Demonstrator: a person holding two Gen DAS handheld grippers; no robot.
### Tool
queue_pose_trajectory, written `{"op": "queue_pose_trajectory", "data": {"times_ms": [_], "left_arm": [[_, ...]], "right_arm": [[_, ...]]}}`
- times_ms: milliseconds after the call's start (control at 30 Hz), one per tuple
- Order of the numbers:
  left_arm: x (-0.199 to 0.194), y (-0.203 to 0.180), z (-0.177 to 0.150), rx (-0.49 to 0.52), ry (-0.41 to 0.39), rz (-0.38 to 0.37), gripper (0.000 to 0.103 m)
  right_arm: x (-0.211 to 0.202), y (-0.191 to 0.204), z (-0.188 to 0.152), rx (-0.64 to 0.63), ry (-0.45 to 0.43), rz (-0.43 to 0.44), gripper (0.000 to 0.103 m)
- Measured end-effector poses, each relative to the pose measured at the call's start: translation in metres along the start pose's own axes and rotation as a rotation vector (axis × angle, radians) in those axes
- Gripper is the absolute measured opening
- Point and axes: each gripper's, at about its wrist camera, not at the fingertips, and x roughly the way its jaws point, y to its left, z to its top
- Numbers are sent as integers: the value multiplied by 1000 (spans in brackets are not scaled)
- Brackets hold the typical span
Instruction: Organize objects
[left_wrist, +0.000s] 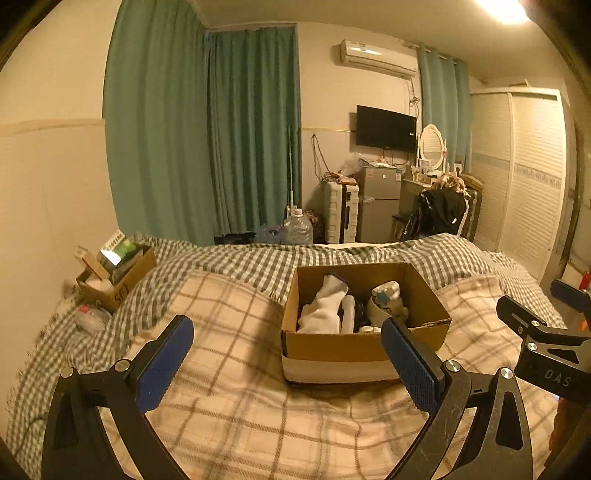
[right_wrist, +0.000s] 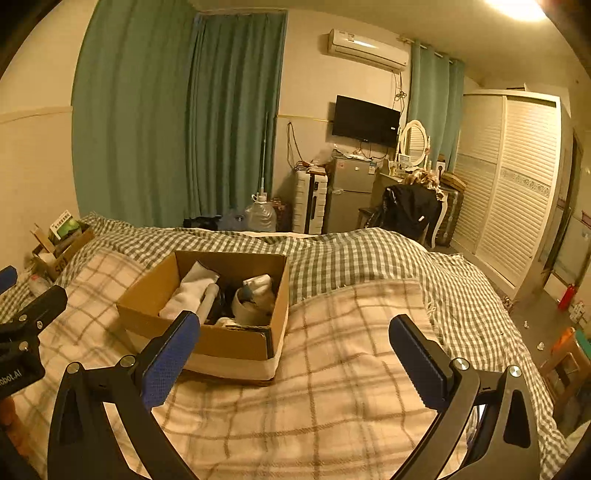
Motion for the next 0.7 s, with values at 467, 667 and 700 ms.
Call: {"op": "queue_pose_trajectory", "data": {"times_ms": [467,667,700], "left_arm": [[-3,-1,-2,12,3,-17,103],[-2,0,-3,9,6,-18,103],[-2,0,-3,12,6,-19,103]], "right_arm": [[-11,6,4,-15,-24,20,103],[-14,6,6,-16,-39,23,103],[-15,6,6,-16,-41,23,103]]}}
